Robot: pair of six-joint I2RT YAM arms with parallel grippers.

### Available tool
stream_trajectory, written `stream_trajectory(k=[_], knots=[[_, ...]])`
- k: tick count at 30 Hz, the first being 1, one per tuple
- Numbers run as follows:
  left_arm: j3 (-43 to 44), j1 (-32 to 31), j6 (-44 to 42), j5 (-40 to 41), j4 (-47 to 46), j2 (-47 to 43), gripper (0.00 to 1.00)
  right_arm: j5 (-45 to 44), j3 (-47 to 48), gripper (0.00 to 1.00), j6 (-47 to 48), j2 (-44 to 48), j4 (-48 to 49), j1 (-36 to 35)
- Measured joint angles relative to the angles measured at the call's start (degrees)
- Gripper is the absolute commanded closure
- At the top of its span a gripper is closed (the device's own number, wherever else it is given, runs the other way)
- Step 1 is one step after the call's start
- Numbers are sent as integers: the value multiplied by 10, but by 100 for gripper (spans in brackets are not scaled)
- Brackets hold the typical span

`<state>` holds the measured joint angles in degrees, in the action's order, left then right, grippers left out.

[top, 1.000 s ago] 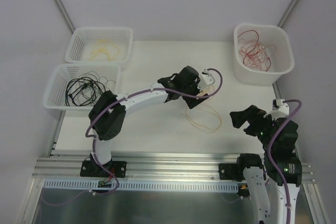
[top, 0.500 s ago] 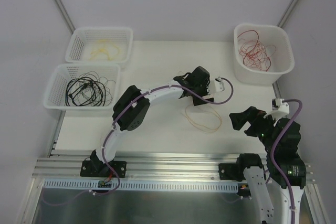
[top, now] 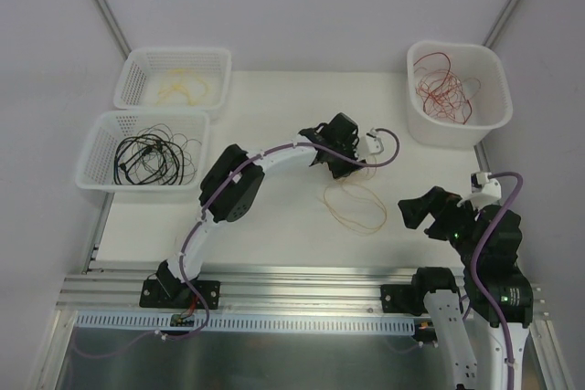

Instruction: Untangle the cables

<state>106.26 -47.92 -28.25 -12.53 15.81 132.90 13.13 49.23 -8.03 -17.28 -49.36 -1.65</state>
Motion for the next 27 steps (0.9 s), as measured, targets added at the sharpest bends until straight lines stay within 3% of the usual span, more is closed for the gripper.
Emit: stream_trajectory(k=[3, 4, 5, 10, 17, 27], knots=[[0, -4, 20, -10, 14, 3, 79, 0, 0, 0, 0, 0, -5, 0], [-2, -5, 27, -14, 16, 3, 95, 0, 0, 0, 0, 0, -6, 0], [-5, -5, 35, -21, 16, 3, 100, 0, 0, 0, 0, 0, -7, 0], [-48, -5, 70, -46, 5, -18, 100, 2, 0, 0, 0, 0, -10, 0], [-159, -6, 139, -62, 26, -116, 100, 3, 0, 1, 0, 5, -14, 0], [-269, -7, 237, 34, 34, -304, 100, 19, 0, 0, -1, 6, -15, 0]])
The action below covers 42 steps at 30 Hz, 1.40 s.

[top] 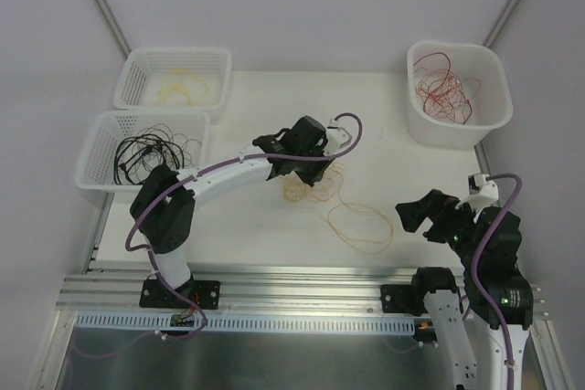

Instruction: Untangle the cables

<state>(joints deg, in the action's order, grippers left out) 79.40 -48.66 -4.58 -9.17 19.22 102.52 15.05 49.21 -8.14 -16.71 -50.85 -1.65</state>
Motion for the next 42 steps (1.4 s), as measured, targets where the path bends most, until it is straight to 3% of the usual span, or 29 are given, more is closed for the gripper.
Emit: stream_trajectory(k=[7, 12, 16, 17, 21, 28, 36, 42], knots=[[-6, 26, 57, 65, -4, -8, 100, 10, -4, 0, 0, 0, 0, 0], [-11, 51, 104, 120, -5, 23, 92, 15, -10, 0, 0, 0, 0, 0], [-12, 51, 121, 142, -4, 50, 78, 19, -16, 0, 0, 0, 0, 0], [-12, 51, 125, 146, -4, 54, 65, 20, -18, 0, 0, 0, 0, 0], [-12, 51, 136, 174, -3, 59, 40, 21, -20, 0, 0, -1, 0, 0], [-25, 51, 139, 220, -4, 50, 9, 22, -21, 0, 0, -2, 0, 0], [-26, 59, 139, 225, -5, 49, 7, 24, -25, 0, 0, -2, 0, 0], [-25, 77, 141, 199, -6, 75, 16, 24, -26, 1, 0, -2, 0, -1]])
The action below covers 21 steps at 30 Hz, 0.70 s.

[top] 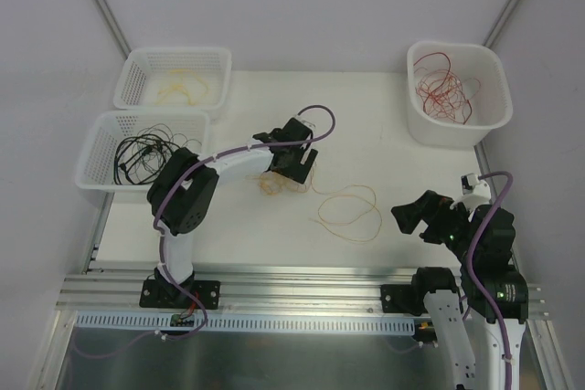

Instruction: Untangle the cables

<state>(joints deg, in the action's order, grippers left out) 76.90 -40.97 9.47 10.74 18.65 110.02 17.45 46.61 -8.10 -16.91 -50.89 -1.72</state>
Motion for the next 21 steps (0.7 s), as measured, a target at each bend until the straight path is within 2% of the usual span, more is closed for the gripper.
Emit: stream_trajectory(k=[1, 5, 6, 8, 9, 11, 12, 17, 21], knots=[[1, 2, 0, -3, 0, 9, 18, 0, 0, 0, 0, 0, 0, 0], [3, 10, 5, -18, -2, 35, 42, 0, -1, 0, 0, 0, 0, 0], [6, 11, 4, -19, -2, 36, 53, 0, -1, 0, 0, 0, 0, 0], [8, 12, 7, -28, -4, 39, 69, 0, -3, 1, 0, 0, 0, 0], [9, 12, 7, -32, -4, 39, 84, 0, -5, 0, 0, 0, 0, 0], [9, 12, 7, -36, -4, 39, 97, 0, -6, 0, 0, 0, -1, 0], [9, 12, 7, -40, -4, 39, 100, 0, -6, 0, 0, 0, -1, 0], [10, 14, 6, -66, 2, 22, 100, 0, -6, 0, 0, 0, -1, 0], [29, 38, 21, -132, 16, -30, 100, 0, -6, 0, 0, 0, -1, 0]])
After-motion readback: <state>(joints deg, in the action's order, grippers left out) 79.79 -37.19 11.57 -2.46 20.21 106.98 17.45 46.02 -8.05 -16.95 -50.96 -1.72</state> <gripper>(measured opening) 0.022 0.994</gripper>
